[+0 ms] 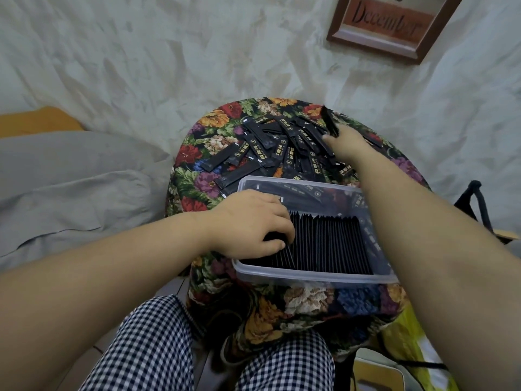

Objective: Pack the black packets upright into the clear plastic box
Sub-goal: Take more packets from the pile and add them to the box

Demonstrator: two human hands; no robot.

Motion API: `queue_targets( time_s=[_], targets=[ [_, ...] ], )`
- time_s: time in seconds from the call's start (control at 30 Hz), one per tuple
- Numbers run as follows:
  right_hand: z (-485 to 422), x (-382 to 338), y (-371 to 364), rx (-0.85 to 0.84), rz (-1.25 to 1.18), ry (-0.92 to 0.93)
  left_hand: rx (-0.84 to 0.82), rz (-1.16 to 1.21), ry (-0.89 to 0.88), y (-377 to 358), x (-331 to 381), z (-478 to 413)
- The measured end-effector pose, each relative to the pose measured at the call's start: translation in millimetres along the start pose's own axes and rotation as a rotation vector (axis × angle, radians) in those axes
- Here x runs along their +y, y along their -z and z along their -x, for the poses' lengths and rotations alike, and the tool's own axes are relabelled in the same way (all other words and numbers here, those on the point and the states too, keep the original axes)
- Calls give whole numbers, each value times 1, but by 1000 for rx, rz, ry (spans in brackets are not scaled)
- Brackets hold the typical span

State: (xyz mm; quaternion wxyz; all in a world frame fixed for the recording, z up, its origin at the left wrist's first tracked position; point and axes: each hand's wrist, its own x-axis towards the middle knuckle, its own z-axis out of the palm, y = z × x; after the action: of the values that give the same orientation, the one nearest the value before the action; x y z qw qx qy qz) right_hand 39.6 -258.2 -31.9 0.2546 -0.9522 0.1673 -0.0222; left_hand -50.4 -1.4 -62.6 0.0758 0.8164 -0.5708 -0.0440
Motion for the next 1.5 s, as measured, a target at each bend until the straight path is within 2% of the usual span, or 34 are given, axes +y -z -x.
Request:
queue_targets(
  time_s=[0.17, 0.4, 0.57, 0.7, 0.8, 1.03, 1.2, 1.27, 1.37, 1.5],
  targets=[
    [-23, -23, -23, -69, 123, -16, 33, -6, -6, -3, -2, 0],
    [-31, -34, -37, -247, 371, 14, 65, 11, 1, -6, -3, -1],
    [-34, -26, -32, -180, 452, 36, 95, 12, -15, -7, -3, -1],
    [-20, -24, -6, -234, 382, 17, 83, 11, -5, -5, -3, 1],
    [-5, -21, 17, -271, 240, -7, 54, 6, 10, -4, -1, 1],
    [51, -22, 46, -211, -37, 120, -4, -10, 19, -1, -1, -2],
    [102, -42, 58, -251, -12, 211, -7, -15, 16, 0, 0, -1],
    [125, -44, 55, -309, 4, 205, -9, -16, 21, 1, 1, -1],
    [158, -35, 38, -413, -141, 176, -39, -16, 35, 3, 2, -2],
    [178, -14, 10, -303, -317, 58, -29, -20, 31, 4, 2, -2]
  ],
)
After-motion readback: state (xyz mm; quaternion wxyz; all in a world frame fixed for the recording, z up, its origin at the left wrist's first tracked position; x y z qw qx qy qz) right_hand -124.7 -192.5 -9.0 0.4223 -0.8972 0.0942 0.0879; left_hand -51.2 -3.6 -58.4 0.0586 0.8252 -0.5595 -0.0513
